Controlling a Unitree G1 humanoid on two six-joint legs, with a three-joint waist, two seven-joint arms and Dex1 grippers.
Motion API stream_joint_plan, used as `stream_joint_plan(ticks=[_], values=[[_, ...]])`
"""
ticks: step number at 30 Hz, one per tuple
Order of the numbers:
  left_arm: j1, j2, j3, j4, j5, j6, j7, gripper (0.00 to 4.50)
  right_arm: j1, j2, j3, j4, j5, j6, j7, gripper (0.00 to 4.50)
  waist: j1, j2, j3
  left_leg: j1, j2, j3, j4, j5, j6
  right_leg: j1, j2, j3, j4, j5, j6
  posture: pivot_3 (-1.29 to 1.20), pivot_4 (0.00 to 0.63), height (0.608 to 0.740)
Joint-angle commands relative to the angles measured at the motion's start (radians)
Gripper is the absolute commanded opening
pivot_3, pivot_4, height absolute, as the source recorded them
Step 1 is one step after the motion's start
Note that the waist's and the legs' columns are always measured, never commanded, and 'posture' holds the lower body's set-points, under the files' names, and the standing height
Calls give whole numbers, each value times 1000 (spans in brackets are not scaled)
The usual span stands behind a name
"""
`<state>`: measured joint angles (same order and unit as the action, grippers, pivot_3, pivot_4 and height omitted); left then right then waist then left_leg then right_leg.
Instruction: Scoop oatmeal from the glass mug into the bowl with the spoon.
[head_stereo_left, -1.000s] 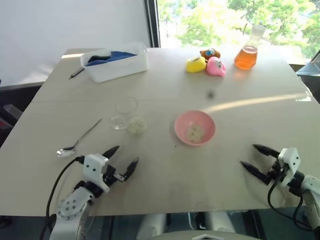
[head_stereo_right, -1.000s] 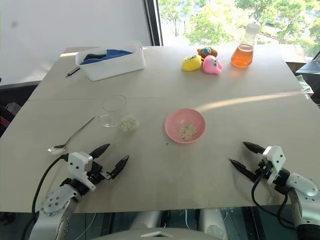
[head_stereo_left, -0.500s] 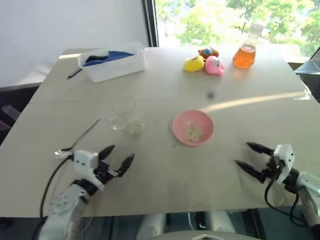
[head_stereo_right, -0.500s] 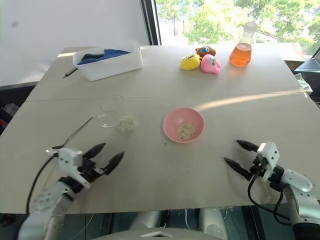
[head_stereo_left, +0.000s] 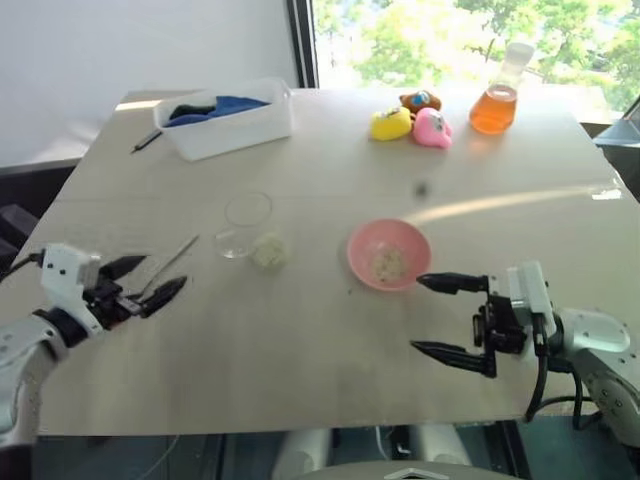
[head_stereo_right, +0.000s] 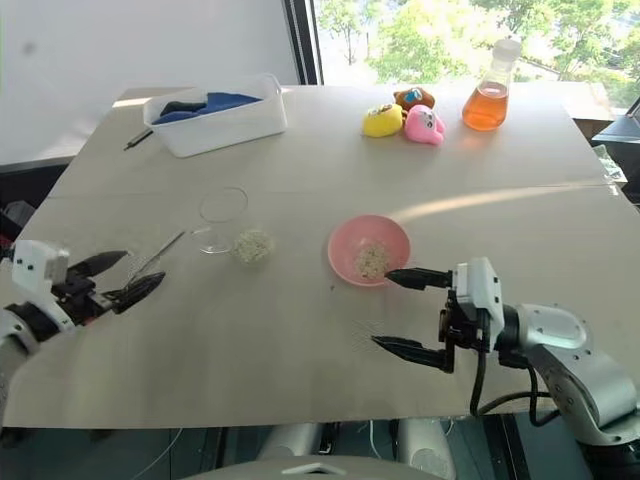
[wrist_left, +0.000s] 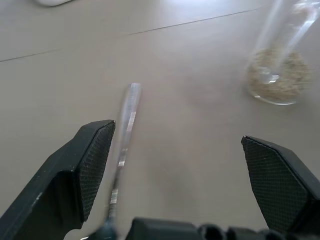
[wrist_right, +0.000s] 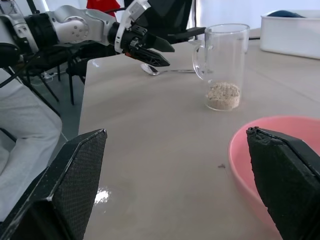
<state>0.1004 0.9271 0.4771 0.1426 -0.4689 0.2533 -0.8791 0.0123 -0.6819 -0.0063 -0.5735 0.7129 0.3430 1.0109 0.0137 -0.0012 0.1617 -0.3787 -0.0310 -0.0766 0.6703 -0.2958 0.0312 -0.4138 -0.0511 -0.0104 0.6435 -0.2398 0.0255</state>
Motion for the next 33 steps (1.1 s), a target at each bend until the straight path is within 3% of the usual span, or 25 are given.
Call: stream_joint_plan(ticks=[1, 14, 19, 25, 33], values=[[-54, 51, -28, 132, 66, -41, -51, 4464, -13, -12, -11, -65, 31, 27, -16, 4500, 0, 0, 0, 0, 0, 0, 0, 0, 0, 0, 0, 0, 0, 0, 0, 0, 150, 740], [-290, 60, -209, 497, 208, -68, -182, 4464, -95, -6, 3, -130, 71, 113, -86, 4500, 3, -1, 0, -1, -1, 0, 0, 0, 1, -1, -2, 0, 2, 1, 1, 0, 150, 740], [-359, 83, -279, 612, 278, -82, -208, 2334, -120, -2, 8, -104, 59, 111, -72, 4500, 0, 0, -1, 2, -2, -1, 1, 0, 1, -1, -2, 0, 9, 1, 1, 0, 150, 740], [-339, 88, -270, 653, 275, -105, -217, 44, -127, 1, 16, -90, 45, 105, -67, 4500, -15, 3, -2, 12, 0, 3, 0, 0, 2, 1, 0, 4, 18, 0, 1, 0, 150, 740], [-185, 35, -162, 510, 207, -128, -150, 44, -141, 0, 22, -66, 42, 101, -47, 4500, -38, 4, -3, 16, 1, 10, 0, 0, 1, 3, 1, 11, 18, 0, 1, 0, 150, 740]])
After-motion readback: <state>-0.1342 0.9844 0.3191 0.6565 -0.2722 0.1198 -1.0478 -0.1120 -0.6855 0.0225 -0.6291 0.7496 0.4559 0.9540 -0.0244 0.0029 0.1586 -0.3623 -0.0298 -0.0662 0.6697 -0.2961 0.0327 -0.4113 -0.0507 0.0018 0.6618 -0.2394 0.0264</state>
